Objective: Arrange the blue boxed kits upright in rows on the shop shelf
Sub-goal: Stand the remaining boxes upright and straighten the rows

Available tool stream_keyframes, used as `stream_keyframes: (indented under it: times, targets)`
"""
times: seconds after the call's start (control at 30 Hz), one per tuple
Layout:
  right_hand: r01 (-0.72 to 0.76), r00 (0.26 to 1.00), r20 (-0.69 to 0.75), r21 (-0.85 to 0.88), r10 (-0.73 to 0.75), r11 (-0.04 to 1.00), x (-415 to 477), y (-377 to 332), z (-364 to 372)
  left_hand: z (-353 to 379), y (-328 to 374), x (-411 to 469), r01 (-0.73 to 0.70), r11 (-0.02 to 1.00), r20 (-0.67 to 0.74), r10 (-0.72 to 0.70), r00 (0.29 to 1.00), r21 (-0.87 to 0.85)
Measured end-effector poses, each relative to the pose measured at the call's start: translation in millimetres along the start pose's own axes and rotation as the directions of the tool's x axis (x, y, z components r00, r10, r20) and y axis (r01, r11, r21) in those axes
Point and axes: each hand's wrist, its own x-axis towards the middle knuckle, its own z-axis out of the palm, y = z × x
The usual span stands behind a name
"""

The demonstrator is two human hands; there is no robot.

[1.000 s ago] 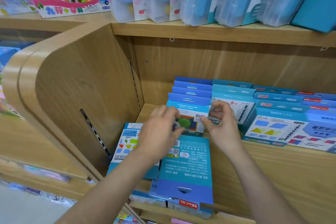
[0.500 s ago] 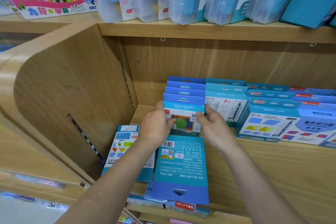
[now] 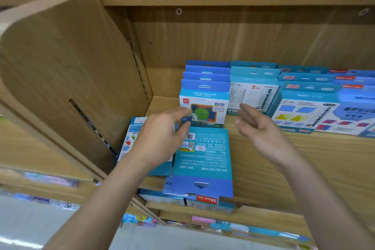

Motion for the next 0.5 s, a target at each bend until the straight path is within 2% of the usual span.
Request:
stream_keyframes:
  times: [0.07,0.17,0.2,0.27,0.3,0.5]
  targets:
    - [0.023,0.999,0.030,0.010,-0.023,1.000,-7.8,8.3,4.4,-3.1,2.1,-17.1,-0.087,0.996,0.060,0.085,0.995,0.036]
    - [0.065,0.992,0.111,0.014,-0.066,0.998,-13.7,20.3,12.9,-6.1,2.6,-41.6,-0.115,0.993,0.344,0.098,0.934,0.031]
    - [0.082,0.987,0.139,0.014,-0.083,0.997,-14.0,25.5,15.1,-4.9,3.0,-49.8,-0.184,0.980,0.398,0.141,0.906,0.073]
    - [0.112,0.980,0.165,-0.007,-0.109,0.994,-13.5,34.2,18.5,4.4,1.9,-63.7,-0.395,0.888,0.411,0.277,0.869,0.237]
    - [0.125,0.979,0.166,-0.030,-0.118,0.992,-13.1,37.7,19.6,11.5,1.0,-68.8,-0.431,0.854,0.399,0.301,0.866,0.291]
    - [0.141,0.981,0.149,-0.136,-0.121,0.981,-18.4,45.5,23.8,40.7,-11.6,-75.8,-0.499,0.806,0.253,0.434,0.864,0.320]
